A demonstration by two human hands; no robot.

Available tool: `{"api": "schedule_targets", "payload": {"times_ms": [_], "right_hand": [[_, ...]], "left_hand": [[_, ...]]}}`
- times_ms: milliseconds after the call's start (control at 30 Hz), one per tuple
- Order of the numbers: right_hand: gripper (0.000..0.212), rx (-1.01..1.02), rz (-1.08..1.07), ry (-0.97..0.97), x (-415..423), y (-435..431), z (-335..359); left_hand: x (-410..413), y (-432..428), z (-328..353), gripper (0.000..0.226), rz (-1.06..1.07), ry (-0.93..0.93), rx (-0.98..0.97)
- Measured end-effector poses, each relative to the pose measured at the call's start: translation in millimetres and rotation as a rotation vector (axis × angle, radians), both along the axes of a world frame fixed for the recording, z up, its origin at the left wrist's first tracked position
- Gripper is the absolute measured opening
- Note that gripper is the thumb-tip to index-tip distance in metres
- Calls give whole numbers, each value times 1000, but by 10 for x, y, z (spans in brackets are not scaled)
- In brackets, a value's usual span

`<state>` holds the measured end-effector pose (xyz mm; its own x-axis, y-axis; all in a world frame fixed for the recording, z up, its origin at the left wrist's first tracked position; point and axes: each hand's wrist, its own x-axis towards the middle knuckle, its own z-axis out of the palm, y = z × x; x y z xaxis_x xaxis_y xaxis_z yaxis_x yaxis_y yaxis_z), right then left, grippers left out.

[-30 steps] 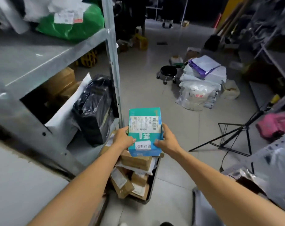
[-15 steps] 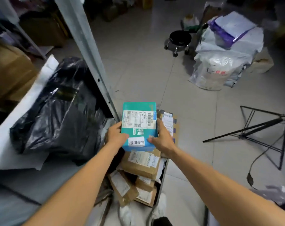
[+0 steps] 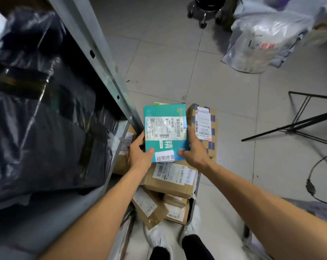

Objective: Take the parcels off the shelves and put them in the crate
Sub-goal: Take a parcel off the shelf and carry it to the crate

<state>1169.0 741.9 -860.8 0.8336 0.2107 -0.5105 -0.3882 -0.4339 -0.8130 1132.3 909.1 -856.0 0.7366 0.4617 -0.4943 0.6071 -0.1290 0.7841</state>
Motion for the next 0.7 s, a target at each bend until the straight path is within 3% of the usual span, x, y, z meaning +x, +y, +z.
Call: {"api": "schedule_targets", "payload": {"times_ms": [267,533,700], "right_hand": [[83,-104,102,56,-110,52,65],[89,-148,93,108,-155,-15,122],[76,-168,56,93,-157,-42,213]], "left_hand": [[-146,69,35,71,-6,66,-1],[-197,26,56,74,-156,123,24],[-191,-29,177,77,-241,200,131]]}}
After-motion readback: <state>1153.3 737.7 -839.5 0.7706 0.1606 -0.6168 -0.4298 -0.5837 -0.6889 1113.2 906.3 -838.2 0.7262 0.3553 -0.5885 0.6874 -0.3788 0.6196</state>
